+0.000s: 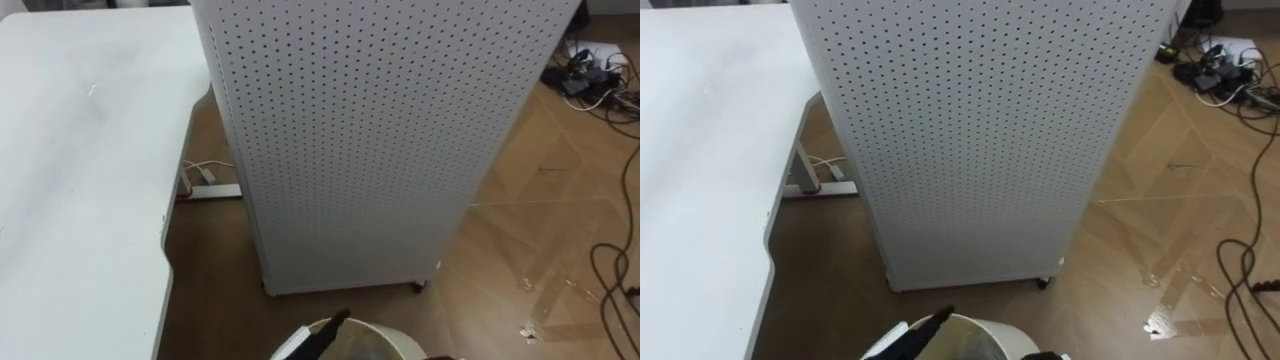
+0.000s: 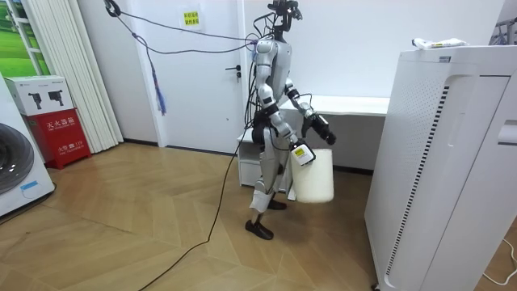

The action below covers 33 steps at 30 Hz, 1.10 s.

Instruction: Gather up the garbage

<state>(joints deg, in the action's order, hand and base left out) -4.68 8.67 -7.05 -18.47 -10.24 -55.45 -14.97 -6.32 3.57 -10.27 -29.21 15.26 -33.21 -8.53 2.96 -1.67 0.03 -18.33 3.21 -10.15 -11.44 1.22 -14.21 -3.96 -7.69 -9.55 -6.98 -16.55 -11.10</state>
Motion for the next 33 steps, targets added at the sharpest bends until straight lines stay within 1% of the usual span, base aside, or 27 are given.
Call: {"op": "queueJointTargets", "data": {"at_steps": [1,2,7,9,10,12,13,14,15,17,19,20,22,24,26,27,29,31,32,33], "knots": [[0.0,0.1,0.2,0.1,-0.1,0.1,0.0,1.00,0.0,-0.6,-0.8,0.1,0.4,0.8,-0.14,0.00,0.0,0.05,0.08,0.0,0.00,0.1,0.0,0.00,0.0,0.00,0.1,0.0,0.00,0.0,0.0,-0.04],[0.0,0.1,0.5,0.4,-0.2,0.1,0.0,1.00,0.2,-1.6,-1.8,0.4,1.2,2.0,-0.25,0.00,-0.1,0.13,0.21,0.3,-0.01,0.4,0.0,-0.01,-0.2,0.00,0.2,0.0,-0.01,0.0,0.0,-0.05],[-0.1,0.1,2.2,1.8,-0.7,1.3,0.0,1.00,0.4,-4.8,-3.5,1.3,1.4,3.7,-0.15,0.00,-0.1,0.33,0.43,1.2,-0.03,2.8,0.0,-0.08,-0.8,0.00,1.9,0.0,0.00,0.4,0.3,-0.07],[0.5,0.6,4.0,2.3,-1.1,3.6,0.0,1.00,1.2,-6.8,-4.7,2.6,1.5,8.6,-0.77,0.00,-0.1,0.40,0.43,1.2,-0.03,2.9,0.0,-0.09,-0.9,0.00,2.1,0.0,-0.02,0.7,0.5,0.00],[0.9,0.7,4.4,2.3,-1.1,3.9,0.0,1.00,1.2,-7.7,-5.3,2.9,1.7,9.6,-0.78,0.00,-0.1,0.41,0.42,1.2,-0.05,2.9,0.0,-0.09,-1.0,0.00,2.1,0.0,-0.03,0.6,0.7,-0.08],[1.9,0.9,4.9,2.3,-1.0,4.2,0.0,1.00,1.2,-11.1,-6.8,4.5,4.1,12.3,-0.83,0.00,0.0,0.42,0.40,1.5,-0.29,3.8,0.0,-0.08,-1.5,-0.01,2.3,0.0,-0.11,0.3,1.5,-0.15],[2.2,1.0,5.1,2.3,-1.0,4.2,0.0,1.00,1.2,-12.0,-7.2,4.6,4.5,12.7,-0.92,0.00,0.0,0.43,0.42,1.7,-0.37,4.4,0.0,-0.08,-1.5,-0.03,2.7,0.0,-0.14,0.3,1.5,-0.13],[2.6,1.5,5.7,2.3,-1.0,4.2,-0.1,1.00,1.2,-13.6,-8.5,4.7,5.4,13.5,-0.98,0.00,0.0,0.53,0.45,1.9,-0.51,5.0,0.0,-0.07,-1.5,-0.10,3.1,-0.1,-0.21,0.3,1.7,-0.09],[3.0,1.9,6.1,2.5,-1.0,4.3,-0.1,1.00,1.2,-15.0,-9.9,5.0,5.7,14.8,-1.24,0.00,0.1,0.58,0.46,2.0,-0.65,5.3,0.0,-0.04,-1.5,-0.15,3.0,-0.1,-0.38,-0.1,1.7,-0.08],[3.4,2.0,6.6,3.3,-0.9,4.7,-0.2,1.00,1.2,-17.1,-12.4,6.2,6.0,17.4,-1.36,0.00,0.2,0.58,0.46,1.9,-0.80,5.1,0.0,0.01,-1.5,-0.14,2.6,-0.2,-0.64,-0.5,1.7,-0.08],[3.5,2.0,7.4,3.8,-0.8,5.0,-0.3,1.00,1.1,-19.2,-13.2,7.4,6.0,19.7,-1.24,0.00,0.2,0.60,0.50,1.7,-0.56,5.3,-0.1,0.18,-1.7,-0.20,2.1,-0.2,-0.80,-1.4,1.8,-0.13],[3.4,1.9,7.8,4.0,-0.8,5.0,-0.5,1.00,1.1,-20.2,-13.3,8.6,6.1,21.0,-1.10,0.00,-0.2,0.61,0.49,1.7,-0.39,5.9,-0.2,0.30,-2.6,-0.20,2.0,-0.2,-0.80,-1.5,1.9,-0.34],[3.2,1.9,7.9,4.0,-0.7,5.0,-0.5,1.00,1.1,-22.1,-14.5,10.7,6.0,22.8,-1.08,0.00,-0.4,0.64,0.55,1.4,-0.12,6.4,-0.6,0.30,-3.8,-0.12,1.6,-0.2,-0.76,-2.0,2.2,-0.38],[3.0,1.6,8.7,4.0,-0.5,5.0,-0.5,1.00,1.1,-24.5,-16.7,12.7,6.0,25.0,-1.12,0.00,-0.9,0.65,0.52,1.8,0.14,8.0,-0.9,0.14,-5.5,-0.04,1.9,-0.1,-0.72,-2.5,2.3,-0.38],[2.7,1.2,9.3,4.1,-0.5,5.0,-0.5,1.00,1.1,-26.5,-17.9,13.4,6.1,25.9,-1.22,0.00,-0.8,0.70,0.59,1.8,0.24,8.9,-1.2,0.05,-6.0,0.04,2.4,-0.1,-0.71,-2.4,2.1,-0.21],[2.5,1.2,9.7,4.1,-0.5,5.1,-0.5,1.00,1.2,-27.5,-19.2,13.4,6.1,26.9,-1.50,0.00,-0.5,0.79,0.52,1.8,0.25,9.0,-1.2,0.07,-6.1,0.03,2.6,-0.1,-0.73,-2.3,2.0,-0.06],[2.5,1.2,9.9,4.1,-0.5,5.1,-0.5,1.00,1.3,-29.2,-20.4,13.3,6.2,28.7,-1.94,0.00,-0.4,0.80,0.49,1.8,0.48,9.3,-1.3,0.04,-6.6,0.07,2.7,0.0,-0.63,-2.1,2.0,-0.13],[2.5,1.2,9.9,4.1,-0.5,5.0,-0.4,1.00,1.3,-31.4,-22.0,13.5,6.3,29.7,-2.33,0.00,-0.8,0.85,0.57,1.3,1.21,9.9,-1.9,-0.31,-7.8,0.32,2.7,0.1,-0.32,-2.2,1.5,-0.32],[2.3,1.2,9.9,4.1,-0.5,4.9,-0.4,1.00,1.3,-32.8,-23.4,13.9,6.3,30.1,-2.43,0.00,-1.2,0.91,0.66,0.3,2.02,10.0,-2.5,-0.67,-8.3,0.57,2.9,0.3,0.22,-2.3,1.4,-0.33],[1.9,1.2,10.0,4.1,-0.7,4.8,-0.2,1.00,1.2,-33.6,-25.4,14.6,6.4,30.3,-2.41,0.00,-1.3,0.91,0.70,-1.2,2.95,9.9,-3.3,-1.02,-8.3,0.91,2.9,0.1,0.77,-2.7,1.2,-0.31]]}}
